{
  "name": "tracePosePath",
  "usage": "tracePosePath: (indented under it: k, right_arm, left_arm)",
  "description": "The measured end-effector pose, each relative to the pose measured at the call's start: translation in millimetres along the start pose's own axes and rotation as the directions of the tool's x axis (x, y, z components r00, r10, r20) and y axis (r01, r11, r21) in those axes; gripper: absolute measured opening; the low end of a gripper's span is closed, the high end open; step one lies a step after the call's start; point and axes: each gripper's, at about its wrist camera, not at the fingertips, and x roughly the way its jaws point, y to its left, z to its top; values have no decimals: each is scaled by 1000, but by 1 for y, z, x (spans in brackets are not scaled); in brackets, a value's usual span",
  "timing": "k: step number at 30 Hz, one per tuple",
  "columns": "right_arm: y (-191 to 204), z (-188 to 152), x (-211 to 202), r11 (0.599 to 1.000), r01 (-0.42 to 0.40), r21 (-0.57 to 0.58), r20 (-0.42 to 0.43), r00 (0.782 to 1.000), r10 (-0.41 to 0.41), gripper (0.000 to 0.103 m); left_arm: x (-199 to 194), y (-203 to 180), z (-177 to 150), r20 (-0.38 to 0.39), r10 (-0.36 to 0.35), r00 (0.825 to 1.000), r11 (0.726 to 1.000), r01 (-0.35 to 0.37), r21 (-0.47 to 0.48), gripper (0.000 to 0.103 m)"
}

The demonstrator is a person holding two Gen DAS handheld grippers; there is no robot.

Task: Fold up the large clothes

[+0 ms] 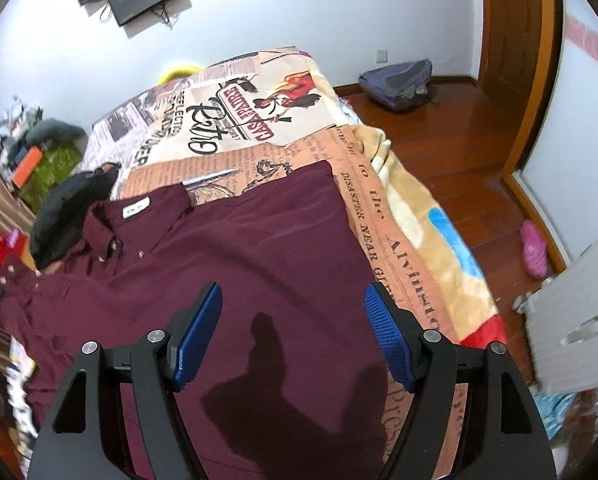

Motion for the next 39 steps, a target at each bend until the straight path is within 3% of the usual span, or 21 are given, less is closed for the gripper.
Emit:
tracePosePath:
  k: [4, 8, 11, 13, 15, 17, 20, 22, 26, 30, 33, 37, 39]
  right_arm:
    - [0, -2, 13, 1000, -16, 9, -43, 999, 16, 70]
    - [7, -9, 24, 999, 15, -45, -77, 997, -19, 71]
    - [11, -15, 27, 995, 44, -94, -90, 995, -52, 71]
    - [12, -14, 24, 993, 45, -113, -91, 994, -56, 70]
    - [12, -7, 21, 992, 21, -125, -102, 994, -34, 70]
    - [12, 0, 18, 992, 4, -128, -102, 995, -17, 70]
    - [13, 15, 10, 990, -21, -140, -77, 997, 11, 70]
    - [14, 24, 6, 988, -26, -150, -56, 998, 18, 70]
    - [13, 52, 3, 984, -23, -177, -26, 999, 18, 70]
    - [2, 74, 14, 987, -34, -158, -45, 999, 27, 71]
    - [-16, 83, 37, 994, -61, -88, -103, 993, 52, 71]
    - [-43, 78, 79, 996, -87, 27, -207, 974, 90, 70]
    - [-46, 72, 95, 995, -96, 40, -252, 962, 103, 70]
  left_arm:
    - [18, 16, -20, -95, 58, 994, 998, -57, 6, 8]
    - [53, 38, -53, -234, 103, 967, 994, -107, -2, 11]
    - [65, 51, -69, -299, 134, 945, 990, -141, -4, 22]
    - [66, 57, -71, -311, 134, 941, 989, -146, -15, 37]
    - [66, 63, -67, -320, 132, 938, 989, -146, -18, 44]
    - [63, 68, -57, -326, 158, 932, 986, -169, -7, 44]
    - [54, 65, -38, -292, 181, 939, 983, -182, 25, 44]
    - [50, 64, -25, -267, 183, 946, 983, -179, 40, 53]
    - [62, 64, 3, -247, 153, 957, 988, -147, 42, 60]
    - [100, 72, 10, -320, 128, 939, 992, -123, 36, 60]
    - [128, 85, 6, -376, 90, 922, 994, -108, -26, 60]
    - [147, 98, -3, -376, -43, 926, 987, -19, -160, 50]
    - [150, 98, -4, -368, -49, 929, 985, -16, -172, 46]
